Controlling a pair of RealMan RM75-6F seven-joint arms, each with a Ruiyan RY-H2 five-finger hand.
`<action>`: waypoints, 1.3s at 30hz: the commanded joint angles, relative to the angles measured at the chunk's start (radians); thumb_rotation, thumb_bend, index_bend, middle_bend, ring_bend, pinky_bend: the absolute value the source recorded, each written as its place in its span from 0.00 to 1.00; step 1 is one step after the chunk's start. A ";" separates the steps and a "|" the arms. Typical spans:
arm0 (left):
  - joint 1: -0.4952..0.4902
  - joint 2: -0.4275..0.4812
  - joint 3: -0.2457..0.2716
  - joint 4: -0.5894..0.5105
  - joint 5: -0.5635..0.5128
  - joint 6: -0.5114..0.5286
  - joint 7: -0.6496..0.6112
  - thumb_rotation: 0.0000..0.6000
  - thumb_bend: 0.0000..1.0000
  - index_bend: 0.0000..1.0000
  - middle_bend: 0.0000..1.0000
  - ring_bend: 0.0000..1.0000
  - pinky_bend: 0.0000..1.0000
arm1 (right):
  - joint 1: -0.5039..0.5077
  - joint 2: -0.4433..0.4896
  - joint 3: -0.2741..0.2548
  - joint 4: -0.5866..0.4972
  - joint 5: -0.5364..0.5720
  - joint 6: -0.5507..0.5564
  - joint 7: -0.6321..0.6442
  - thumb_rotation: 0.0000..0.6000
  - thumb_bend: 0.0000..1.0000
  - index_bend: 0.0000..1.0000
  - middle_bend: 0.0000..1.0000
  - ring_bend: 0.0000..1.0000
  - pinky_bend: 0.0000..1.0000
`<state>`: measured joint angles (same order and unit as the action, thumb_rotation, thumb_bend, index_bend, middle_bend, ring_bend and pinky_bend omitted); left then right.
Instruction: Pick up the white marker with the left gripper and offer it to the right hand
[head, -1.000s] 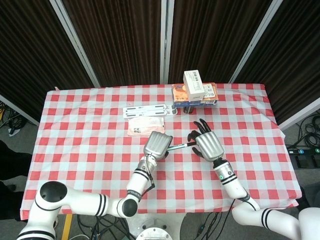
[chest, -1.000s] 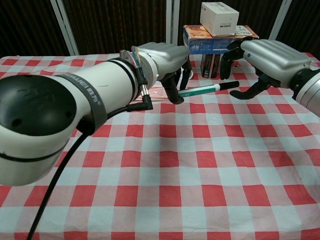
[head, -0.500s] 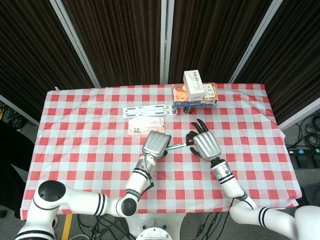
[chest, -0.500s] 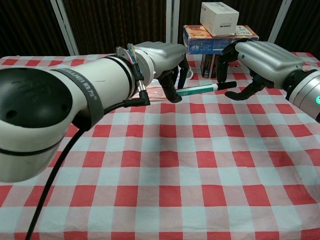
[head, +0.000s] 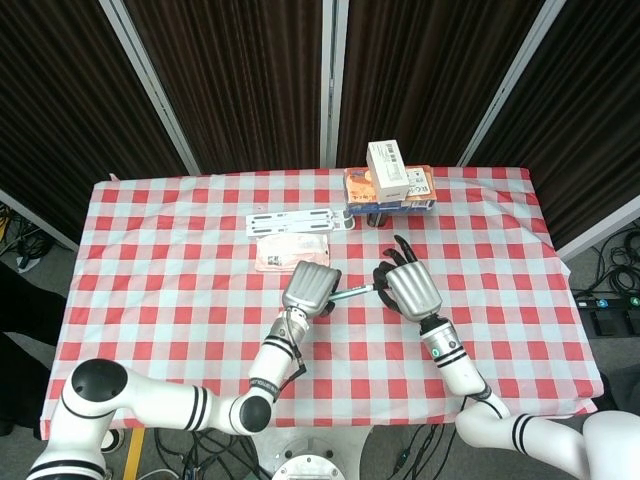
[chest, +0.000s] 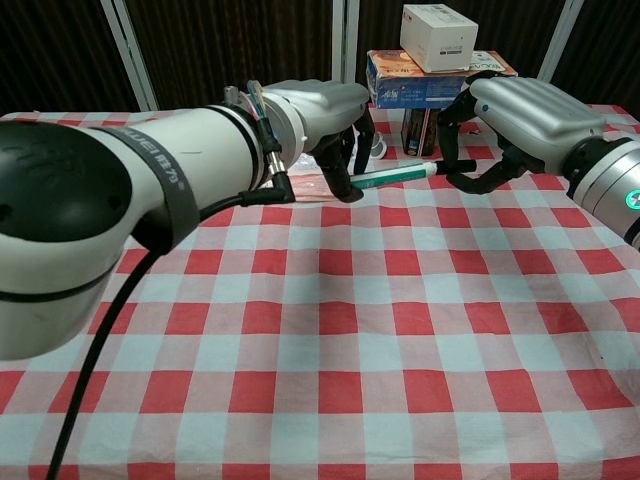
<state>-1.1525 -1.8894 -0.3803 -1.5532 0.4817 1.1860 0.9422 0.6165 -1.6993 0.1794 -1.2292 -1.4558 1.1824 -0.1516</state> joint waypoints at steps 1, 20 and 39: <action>0.000 0.005 0.004 -0.007 -0.001 0.004 0.000 1.00 0.32 0.56 0.60 1.00 1.00 | -0.001 -0.006 0.001 0.005 -0.003 0.010 0.003 1.00 0.28 0.65 0.67 0.28 0.05; 0.077 0.085 0.136 0.050 0.141 -0.064 -0.117 1.00 0.32 0.56 0.60 1.00 1.00 | -0.038 0.014 -0.016 0.062 0.026 0.023 0.041 1.00 0.31 0.70 0.70 0.29 0.07; 0.210 0.051 0.287 0.322 0.487 -0.210 -0.434 1.00 0.32 0.55 0.58 1.00 0.99 | -0.054 -0.068 -0.056 0.238 0.041 -0.040 0.119 1.00 0.30 0.70 0.70 0.29 0.07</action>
<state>-0.9521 -1.8304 -0.0963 -1.2444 0.9619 0.9867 0.5199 0.5617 -1.7660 0.1243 -0.9927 -1.4150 1.1438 -0.0340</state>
